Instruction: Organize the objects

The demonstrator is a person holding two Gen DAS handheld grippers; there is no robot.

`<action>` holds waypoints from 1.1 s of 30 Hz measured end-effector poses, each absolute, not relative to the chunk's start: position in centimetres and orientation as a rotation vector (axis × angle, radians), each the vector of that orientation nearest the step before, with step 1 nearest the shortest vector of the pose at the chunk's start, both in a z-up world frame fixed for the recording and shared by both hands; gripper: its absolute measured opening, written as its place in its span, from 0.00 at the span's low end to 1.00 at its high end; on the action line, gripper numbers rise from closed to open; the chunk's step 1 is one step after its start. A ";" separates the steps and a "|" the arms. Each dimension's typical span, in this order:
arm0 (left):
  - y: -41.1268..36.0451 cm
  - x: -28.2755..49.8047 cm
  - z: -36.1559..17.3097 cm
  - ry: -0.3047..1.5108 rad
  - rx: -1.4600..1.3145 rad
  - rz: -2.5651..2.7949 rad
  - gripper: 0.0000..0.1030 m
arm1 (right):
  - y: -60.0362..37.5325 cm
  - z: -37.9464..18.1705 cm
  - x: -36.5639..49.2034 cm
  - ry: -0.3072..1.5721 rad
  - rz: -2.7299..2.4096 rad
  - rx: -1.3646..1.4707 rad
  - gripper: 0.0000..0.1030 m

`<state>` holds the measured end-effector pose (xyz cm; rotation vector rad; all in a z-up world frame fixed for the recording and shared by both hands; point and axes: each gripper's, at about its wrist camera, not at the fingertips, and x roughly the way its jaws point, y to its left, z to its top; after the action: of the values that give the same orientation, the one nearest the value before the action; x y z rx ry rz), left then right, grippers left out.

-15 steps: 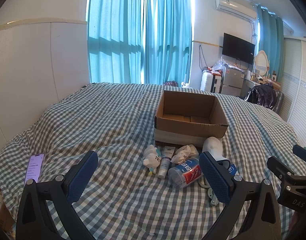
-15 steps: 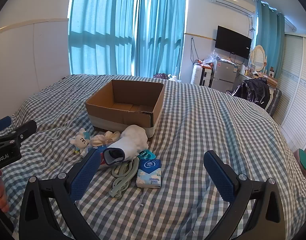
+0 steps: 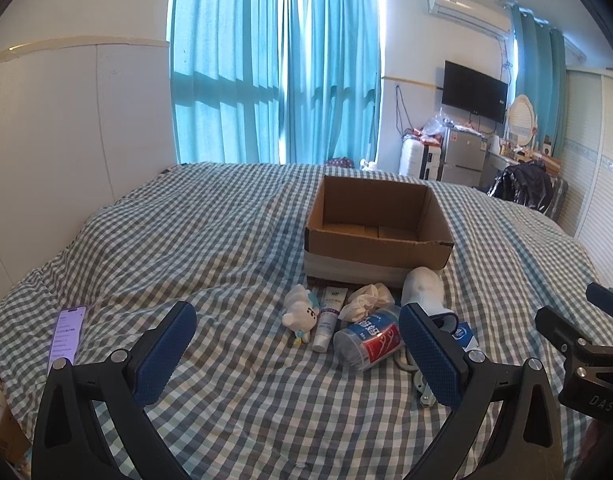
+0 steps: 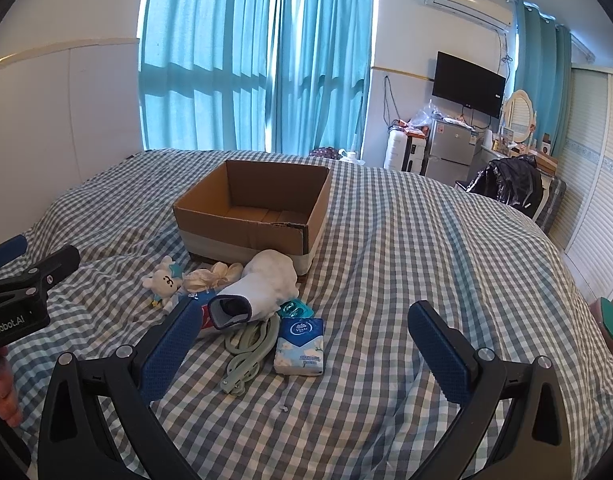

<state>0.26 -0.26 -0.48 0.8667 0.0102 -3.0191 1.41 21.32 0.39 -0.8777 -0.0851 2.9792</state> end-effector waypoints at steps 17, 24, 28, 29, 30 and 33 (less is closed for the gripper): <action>-0.6 0.1 -0.6 0.024 0.888 -3.010 1.00 | 20.9 -0.1 0.9 -0.108 2.977 -0.922 1.00; -0.3 -0.5 -1.6 -0.009 0.911 -2.992 1.00 | 20.8 -1.1 0.2 -0.118 2.969 -0.962 1.00; -0.3 -1.1 -2.8 -0.013 0.952 -2.987 1.00 | 20.8 -2.1 -0.8 -0.130 2.962 -1.008 1.00; -0.3 -1.3 -3.1 -0.016 0.961 -2.985 1.00 | 20.8 -2.5 -1.2 -0.133 2.956 -1.024 1.00; -0.3 -1.6 -3.5 -0.020 0.974 -2.983 1.00 | 20.8 -2.8 -1.6 -0.140 2.949 -1.040 1.00; -0.3 -2.8 -5.1 -0.021 1.040 -2.964 1.00 | 20.9 -4.3 -3.0 -0.159 2.921 -1.094 1.00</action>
<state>-2.78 -0.25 -5.14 1.0404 -0.0210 -2.9637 -2.96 20.92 -4.27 -1.0941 -0.1588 2.9214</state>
